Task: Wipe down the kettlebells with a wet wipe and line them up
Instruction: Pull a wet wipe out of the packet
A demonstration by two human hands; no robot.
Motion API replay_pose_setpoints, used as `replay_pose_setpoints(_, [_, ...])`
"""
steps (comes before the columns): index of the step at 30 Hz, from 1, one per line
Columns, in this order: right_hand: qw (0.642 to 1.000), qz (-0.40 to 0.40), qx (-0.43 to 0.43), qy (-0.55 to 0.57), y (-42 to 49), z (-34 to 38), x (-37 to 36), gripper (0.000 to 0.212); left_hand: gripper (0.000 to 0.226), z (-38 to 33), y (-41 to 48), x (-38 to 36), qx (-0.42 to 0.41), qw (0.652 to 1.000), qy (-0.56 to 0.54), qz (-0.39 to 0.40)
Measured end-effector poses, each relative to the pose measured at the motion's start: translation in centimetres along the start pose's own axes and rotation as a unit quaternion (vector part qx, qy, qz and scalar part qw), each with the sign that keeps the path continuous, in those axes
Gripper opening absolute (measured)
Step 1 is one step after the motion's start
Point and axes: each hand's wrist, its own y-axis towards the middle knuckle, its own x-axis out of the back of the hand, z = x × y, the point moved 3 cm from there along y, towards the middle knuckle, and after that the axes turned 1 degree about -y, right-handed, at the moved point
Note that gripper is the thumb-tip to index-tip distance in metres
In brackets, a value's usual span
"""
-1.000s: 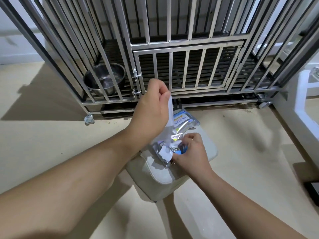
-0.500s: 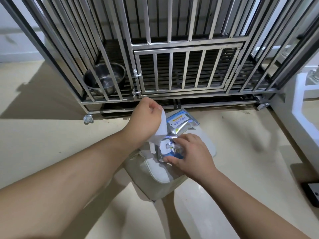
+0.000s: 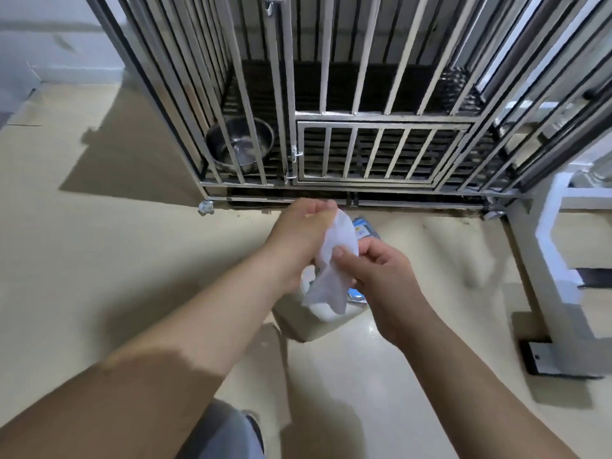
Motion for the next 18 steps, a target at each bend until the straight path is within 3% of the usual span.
replay_pose_setpoints(4, [0.998, 0.049, -0.043, -0.005, -5.8, 8.3, -3.0, 0.015, 0.043, -5.0, -8.3, 4.2, 0.031, 0.997, -0.058, 0.045])
replay_pose_setpoints(8, [0.993, 0.077, -0.075, -0.052, -12.3, 15.3, -6.1, 0.033, 0.068, -9.3, -17.6, 7.8, 0.064, 0.995, -0.046, 0.063])
replay_pose_setpoints(11, [0.989, 0.09, -0.079, -0.086, -17.8, 20.5, -8.7, 0.012, 0.049, -12.9, -25.4, 10.3, 0.065, 0.997, -0.04, 0.016])
replay_pose_setpoints(13, [0.982, 0.129, -0.076, -0.112, -22.0, 23.8, -10.5, 0.012, 0.035, -15.1, -31.3, 11.9, 0.061, 0.997, -0.054, -0.008])
replay_pose_setpoints(18, [0.948, 0.253, -0.062, -0.182, -34.7, 29.5, -16.5, 0.011, 0.044, -15.9, -47.7, 16.4, 0.087, 0.984, -0.133, -0.077])
